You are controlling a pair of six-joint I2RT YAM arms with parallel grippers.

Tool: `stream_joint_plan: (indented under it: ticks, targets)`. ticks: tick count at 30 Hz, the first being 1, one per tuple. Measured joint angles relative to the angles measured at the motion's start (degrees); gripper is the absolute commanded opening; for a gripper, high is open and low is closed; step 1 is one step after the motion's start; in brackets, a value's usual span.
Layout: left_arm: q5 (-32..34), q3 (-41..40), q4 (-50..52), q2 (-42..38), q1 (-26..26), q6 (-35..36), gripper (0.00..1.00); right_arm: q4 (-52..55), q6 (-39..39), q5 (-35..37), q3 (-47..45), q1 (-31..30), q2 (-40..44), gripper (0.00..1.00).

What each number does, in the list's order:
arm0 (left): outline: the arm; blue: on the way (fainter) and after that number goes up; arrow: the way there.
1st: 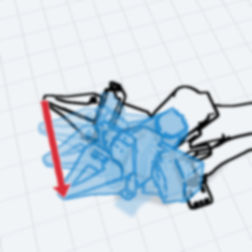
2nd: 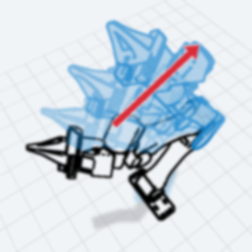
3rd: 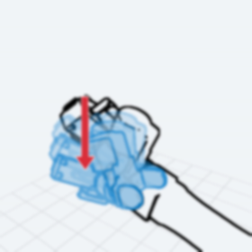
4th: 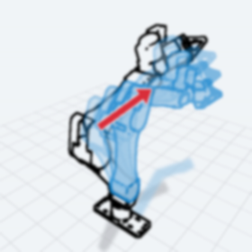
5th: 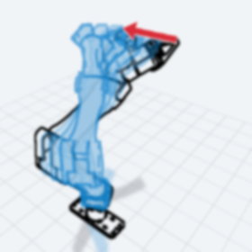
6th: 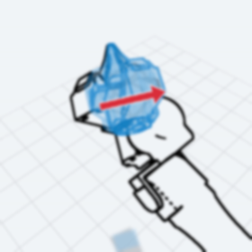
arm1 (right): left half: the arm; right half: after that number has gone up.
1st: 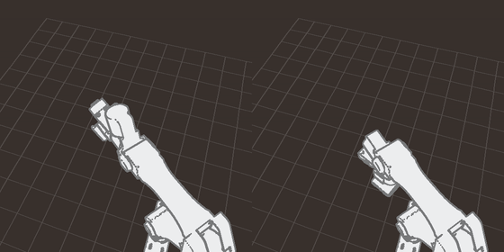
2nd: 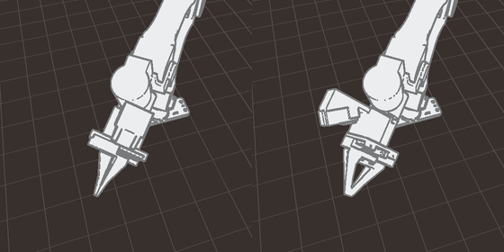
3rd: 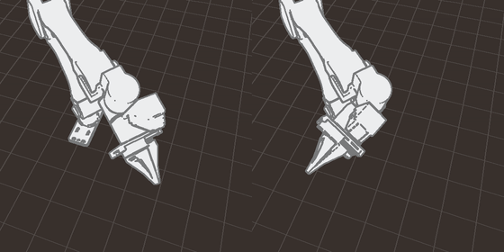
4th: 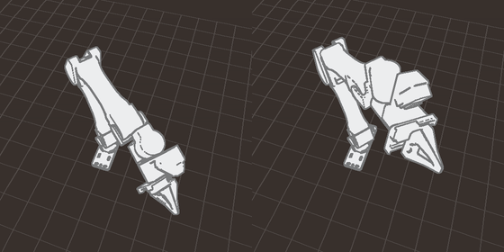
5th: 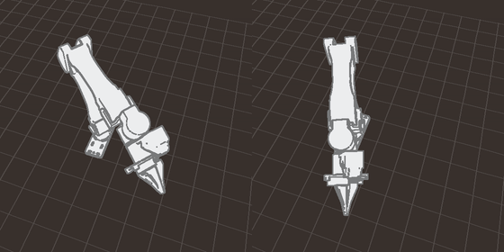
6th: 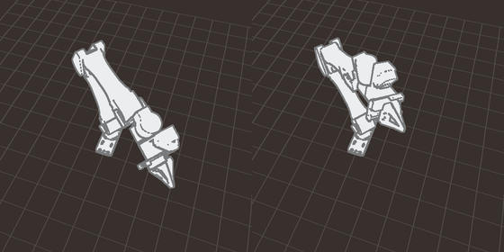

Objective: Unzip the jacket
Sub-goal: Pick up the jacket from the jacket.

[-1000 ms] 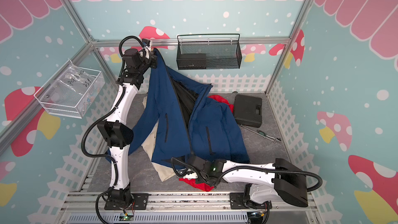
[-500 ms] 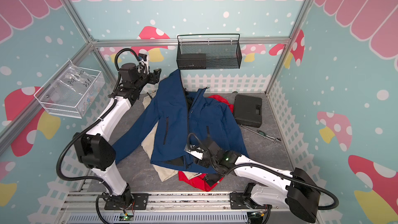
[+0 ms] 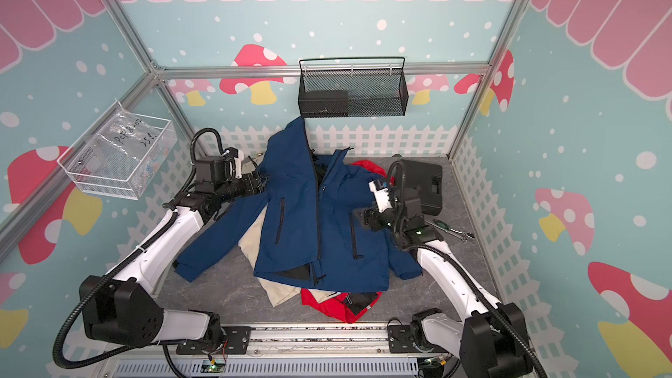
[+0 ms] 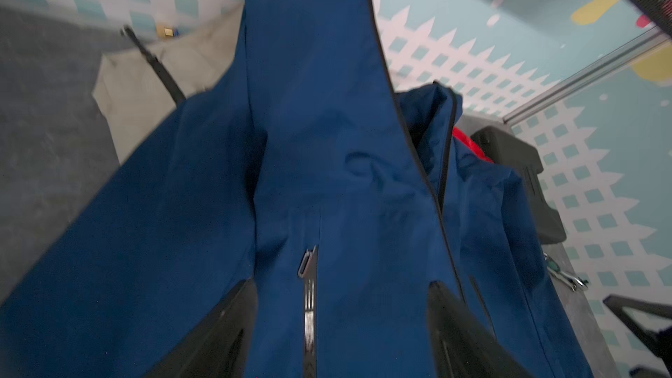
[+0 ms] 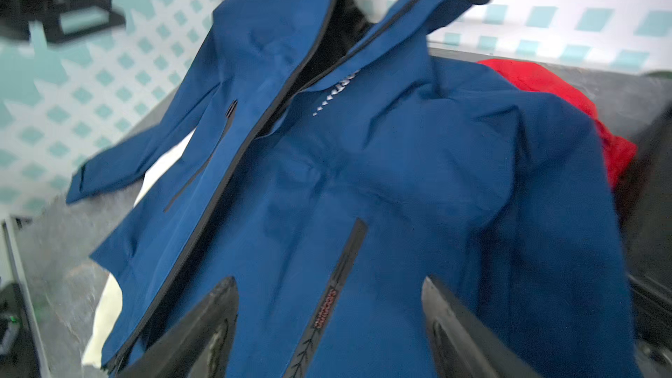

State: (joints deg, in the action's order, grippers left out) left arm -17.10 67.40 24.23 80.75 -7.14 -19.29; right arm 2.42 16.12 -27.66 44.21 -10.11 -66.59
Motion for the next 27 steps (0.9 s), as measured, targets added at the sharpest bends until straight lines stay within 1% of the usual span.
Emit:
stream_joint_plan:
  ticks: [2,4,6,8,11,15,21,27]
  targets:
    - [-0.8,0.2,3.7,2.3,0.2,0.1,0.73,-1.3,2.9,-4.1,-0.2,6.1,-0.7,0.79]
    - [-1.0,0.4,7.1,5.5,0.3,0.5,0.69,-2.7,4.9,-7.9,-0.5,11.6,-1.5,0.77]
    - [-0.8,0.4,9.5,8.4,0.3,1.0,0.67,-3.5,6.0,-10.6,-0.6,15.8,-2.9,0.75]
    - [-0.2,0.4,11.4,10.8,0.3,1.4,0.67,-3.8,6.4,-11.9,-0.6,18.3,-4.6,0.73]
    - [1.3,0.4,12.8,12.3,0.3,1.9,0.65,-3.7,5.9,-12.2,-0.6,19.1,-7.6,0.70]
    - [1.7,0.7,13.0,14.0,0.3,2.9,0.59,-3.3,4.1,-12.0,-0.6,19.1,-12.1,0.68]
    - [1.2,0.8,11.7,15.6,0.3,3.3,0.58,-2.7,1.2,-10.8,-0.3,19.1,-16.0,0.65]
    - [0.8,0.8,9.0,15.8,-0.4,3.2,0.58,-2.5,-0.7,-11.9,0.7,19.1,-18.9,0.61]
